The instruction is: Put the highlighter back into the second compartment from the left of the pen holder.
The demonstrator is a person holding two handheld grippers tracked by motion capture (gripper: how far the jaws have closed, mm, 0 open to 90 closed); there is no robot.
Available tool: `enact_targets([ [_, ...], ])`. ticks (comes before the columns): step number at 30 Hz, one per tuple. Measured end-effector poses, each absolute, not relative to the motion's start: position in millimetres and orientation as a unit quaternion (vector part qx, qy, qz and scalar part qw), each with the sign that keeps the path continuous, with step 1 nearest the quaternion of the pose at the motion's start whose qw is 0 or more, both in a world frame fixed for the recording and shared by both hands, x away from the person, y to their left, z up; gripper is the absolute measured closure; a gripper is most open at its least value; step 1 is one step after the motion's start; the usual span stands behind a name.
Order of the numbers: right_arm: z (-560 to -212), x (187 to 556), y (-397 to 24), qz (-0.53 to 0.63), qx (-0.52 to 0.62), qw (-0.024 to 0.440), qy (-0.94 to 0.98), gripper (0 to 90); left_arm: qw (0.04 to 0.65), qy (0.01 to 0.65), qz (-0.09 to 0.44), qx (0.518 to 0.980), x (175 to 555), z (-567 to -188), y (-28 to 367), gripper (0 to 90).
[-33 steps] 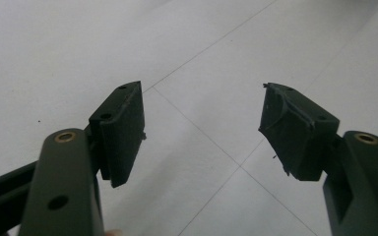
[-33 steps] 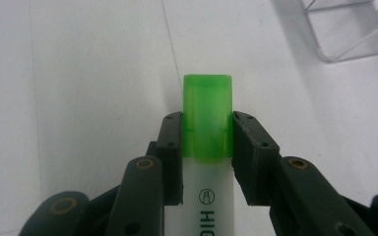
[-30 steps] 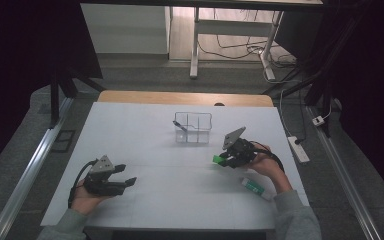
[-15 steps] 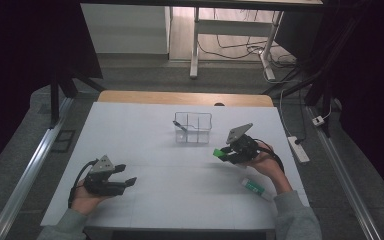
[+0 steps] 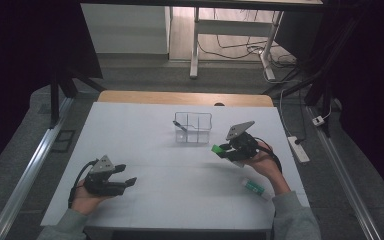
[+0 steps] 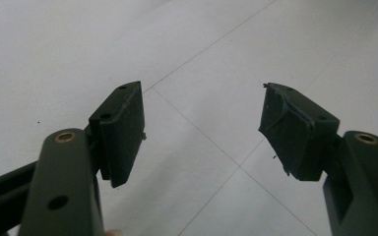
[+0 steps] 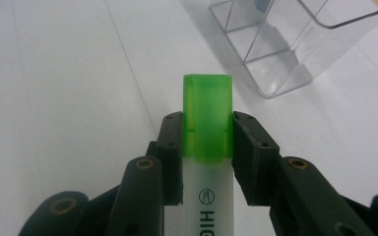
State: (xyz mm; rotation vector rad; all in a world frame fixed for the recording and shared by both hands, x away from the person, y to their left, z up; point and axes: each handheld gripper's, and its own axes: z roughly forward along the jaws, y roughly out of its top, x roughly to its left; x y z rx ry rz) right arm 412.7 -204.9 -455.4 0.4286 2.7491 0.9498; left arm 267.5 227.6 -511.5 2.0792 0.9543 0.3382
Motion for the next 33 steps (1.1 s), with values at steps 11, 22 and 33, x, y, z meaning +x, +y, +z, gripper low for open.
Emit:
enact_targets([
  [11,-445.7,411.4,-202.2,0.34,0.185,0.122,0.914,66.9,0.402,0.377,0.134,0.823,267.5,-511.7,227.3,32.9],
  [22,-441.2,410.5,-201.4,0.353,0.212,0.137,0.901,66.9,0.403,0.376,0.134,0.823,267.3,-511.4,227.3,32.9],
  [33,-434.9,406.9,-199.8,0.372,0.221,0.153,0.889,66.8,0.404,0.376,0.137,0.822,267.0,-511.2,227.6,32.9],
])
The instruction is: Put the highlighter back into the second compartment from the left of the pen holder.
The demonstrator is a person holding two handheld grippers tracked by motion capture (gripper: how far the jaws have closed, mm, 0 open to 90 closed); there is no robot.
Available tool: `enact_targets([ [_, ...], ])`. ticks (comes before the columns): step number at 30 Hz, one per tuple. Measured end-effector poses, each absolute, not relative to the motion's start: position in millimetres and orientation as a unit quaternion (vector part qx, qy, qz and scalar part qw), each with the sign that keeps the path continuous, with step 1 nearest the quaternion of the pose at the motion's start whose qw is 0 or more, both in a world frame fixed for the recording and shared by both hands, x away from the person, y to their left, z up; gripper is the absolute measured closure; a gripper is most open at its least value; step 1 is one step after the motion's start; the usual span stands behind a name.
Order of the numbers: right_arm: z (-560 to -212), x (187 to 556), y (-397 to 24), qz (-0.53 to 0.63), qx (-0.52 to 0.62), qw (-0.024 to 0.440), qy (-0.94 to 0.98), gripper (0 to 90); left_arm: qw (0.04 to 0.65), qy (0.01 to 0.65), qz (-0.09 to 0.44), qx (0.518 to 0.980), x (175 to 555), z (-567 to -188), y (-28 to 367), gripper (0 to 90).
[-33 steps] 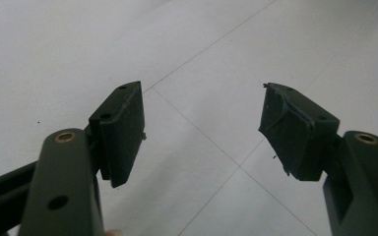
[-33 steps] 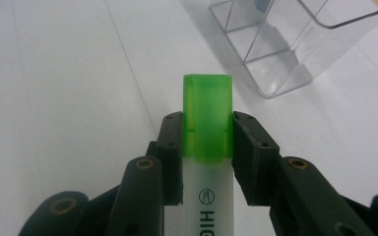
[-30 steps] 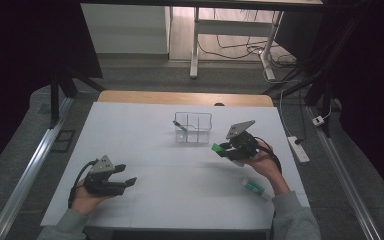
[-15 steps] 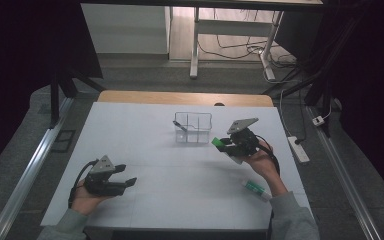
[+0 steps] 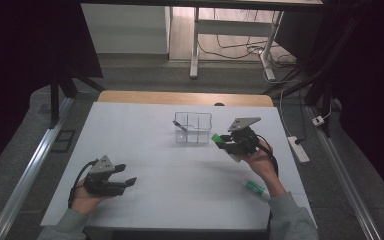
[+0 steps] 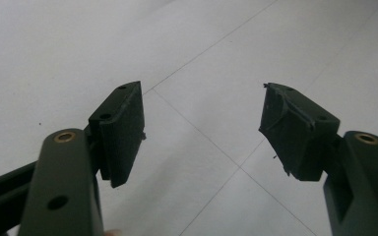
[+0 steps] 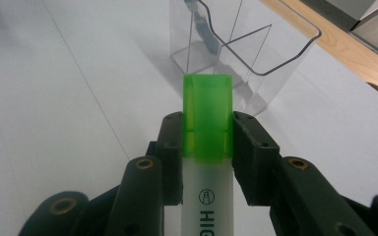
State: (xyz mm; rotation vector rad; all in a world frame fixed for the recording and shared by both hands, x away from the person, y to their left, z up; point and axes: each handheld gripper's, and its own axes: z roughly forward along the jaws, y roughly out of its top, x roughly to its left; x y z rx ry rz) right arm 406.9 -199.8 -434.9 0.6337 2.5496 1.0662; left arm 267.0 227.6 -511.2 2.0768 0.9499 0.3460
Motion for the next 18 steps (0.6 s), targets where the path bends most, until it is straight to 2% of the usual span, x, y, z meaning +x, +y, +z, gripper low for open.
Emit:
enact_targets([
  [18,-426.5,403.7,-190.2,0.402,0.24,0.176,0.866,66.8,0.403,0.375,0.137,0.823,267.7,-511.2,226.4,32.8],
])
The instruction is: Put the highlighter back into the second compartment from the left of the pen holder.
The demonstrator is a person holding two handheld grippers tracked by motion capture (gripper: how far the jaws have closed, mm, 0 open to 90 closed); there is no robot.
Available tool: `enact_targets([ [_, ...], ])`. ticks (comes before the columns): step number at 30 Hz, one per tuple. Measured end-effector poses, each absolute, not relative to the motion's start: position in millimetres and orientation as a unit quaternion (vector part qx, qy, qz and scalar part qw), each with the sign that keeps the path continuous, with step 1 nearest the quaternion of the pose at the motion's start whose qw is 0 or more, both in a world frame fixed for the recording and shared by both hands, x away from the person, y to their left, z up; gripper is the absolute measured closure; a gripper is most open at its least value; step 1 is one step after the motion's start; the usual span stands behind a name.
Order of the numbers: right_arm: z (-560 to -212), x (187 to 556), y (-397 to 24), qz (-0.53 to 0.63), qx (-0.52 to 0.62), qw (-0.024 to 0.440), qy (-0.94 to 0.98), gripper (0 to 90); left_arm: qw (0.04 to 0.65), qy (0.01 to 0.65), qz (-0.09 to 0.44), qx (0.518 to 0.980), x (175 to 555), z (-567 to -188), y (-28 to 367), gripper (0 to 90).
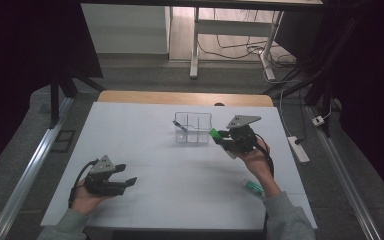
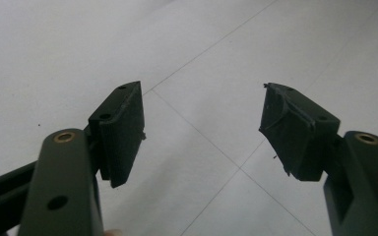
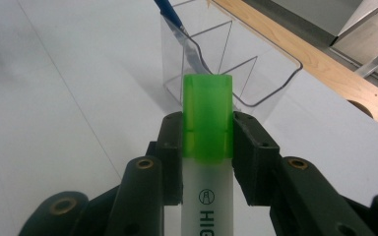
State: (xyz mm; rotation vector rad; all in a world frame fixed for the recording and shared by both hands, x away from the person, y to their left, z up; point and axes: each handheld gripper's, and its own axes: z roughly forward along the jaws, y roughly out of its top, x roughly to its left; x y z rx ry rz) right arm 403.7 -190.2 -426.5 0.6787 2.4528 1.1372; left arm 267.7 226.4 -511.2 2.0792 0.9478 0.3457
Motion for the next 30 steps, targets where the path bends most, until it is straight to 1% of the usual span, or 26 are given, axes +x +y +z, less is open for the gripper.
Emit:
enact_targets([
  [11,-421.6,407.1,-169.2,0.424,0.262,0.185,0.847,66.8,0.41,0.373,0.14,0.821,267.6,-510.2,228.6,32.7],
  [20,-411.0,413.5,-155.9,0.446,0.274,0.188,0.831,66.8,0.411,0.369,0.136,0.822,268.0,-510.9,229.4,32.6],
  [30,-409.4,420.9,-146.1,0.463,0.283,0.184,0.82,66.8,0.409,0.37,0.136,0.823,268.2,-511.1,228.8,32.5],
])
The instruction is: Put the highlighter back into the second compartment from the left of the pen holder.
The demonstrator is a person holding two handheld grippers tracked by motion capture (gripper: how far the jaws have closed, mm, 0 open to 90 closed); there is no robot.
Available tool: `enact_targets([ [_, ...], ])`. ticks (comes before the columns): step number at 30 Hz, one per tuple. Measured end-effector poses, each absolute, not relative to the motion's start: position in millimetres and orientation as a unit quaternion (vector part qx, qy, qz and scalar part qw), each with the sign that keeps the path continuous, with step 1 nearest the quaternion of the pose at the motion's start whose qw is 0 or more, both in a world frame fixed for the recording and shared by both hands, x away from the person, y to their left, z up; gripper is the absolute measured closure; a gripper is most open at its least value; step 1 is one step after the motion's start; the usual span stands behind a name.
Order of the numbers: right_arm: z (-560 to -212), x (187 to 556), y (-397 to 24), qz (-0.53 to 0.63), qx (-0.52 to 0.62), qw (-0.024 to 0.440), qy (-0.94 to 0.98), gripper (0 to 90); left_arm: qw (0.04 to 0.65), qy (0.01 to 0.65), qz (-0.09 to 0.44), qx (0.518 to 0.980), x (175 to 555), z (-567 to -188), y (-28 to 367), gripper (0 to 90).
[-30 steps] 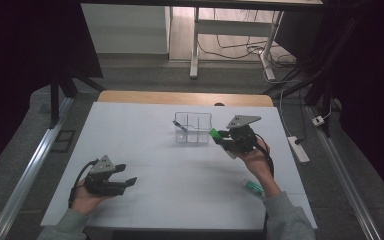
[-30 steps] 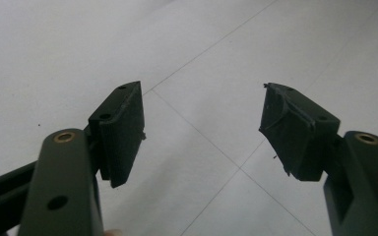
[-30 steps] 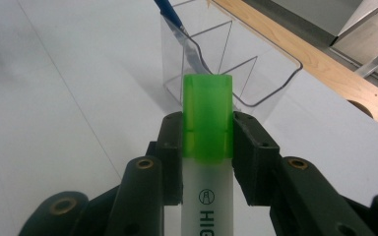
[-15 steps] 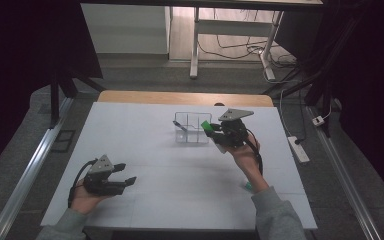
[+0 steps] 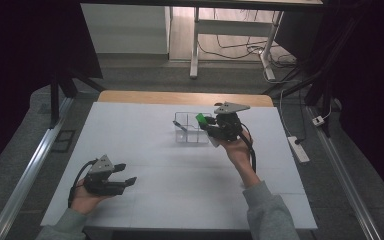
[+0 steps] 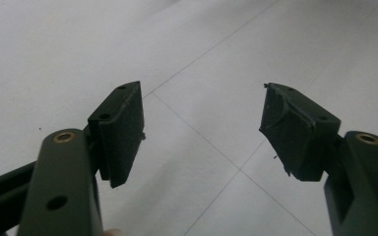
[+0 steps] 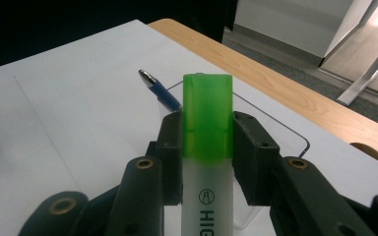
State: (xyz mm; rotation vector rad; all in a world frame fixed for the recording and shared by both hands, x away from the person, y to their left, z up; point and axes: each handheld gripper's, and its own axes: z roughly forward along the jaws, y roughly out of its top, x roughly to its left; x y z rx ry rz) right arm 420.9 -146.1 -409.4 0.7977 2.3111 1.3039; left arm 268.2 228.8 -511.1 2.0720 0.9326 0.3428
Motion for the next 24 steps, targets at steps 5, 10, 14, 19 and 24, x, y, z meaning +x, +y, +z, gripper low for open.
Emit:
enact_targets([
  [5,-406.7,424.5,-142.8,0.465,0.287,0.189,0.816,66.8,0.41,0.37,0.136,0.823,268.2,-511.0,229.1,32.5],
  [10,-402.8,427.4,-137.0,0.469,0.287,0.199,0.811,66.8,0.41,0.369,0.137,0.823,268.3,-511.1,229.5,32.2],
  [14,-401.8,430.9,-131.5,0.468,0.285,0.199,0.813,66.8,0.411,0.369,0.136,0.823,268.3,-511.1,229.6,32.3],
  [19,-402.4,435.5,-126.6,0.469,0.284,0.197,0.813,66.8,0.411,0.369,0.136,0.822,268.5,-511.3,230.3,32.3],
  [24,-403.5,438.7,-123.7,0.473,0.285,0.195,0.811,66.8,0.409,0.368,0.136,0.824,268.6,-511.7,230.0,32.3],
])
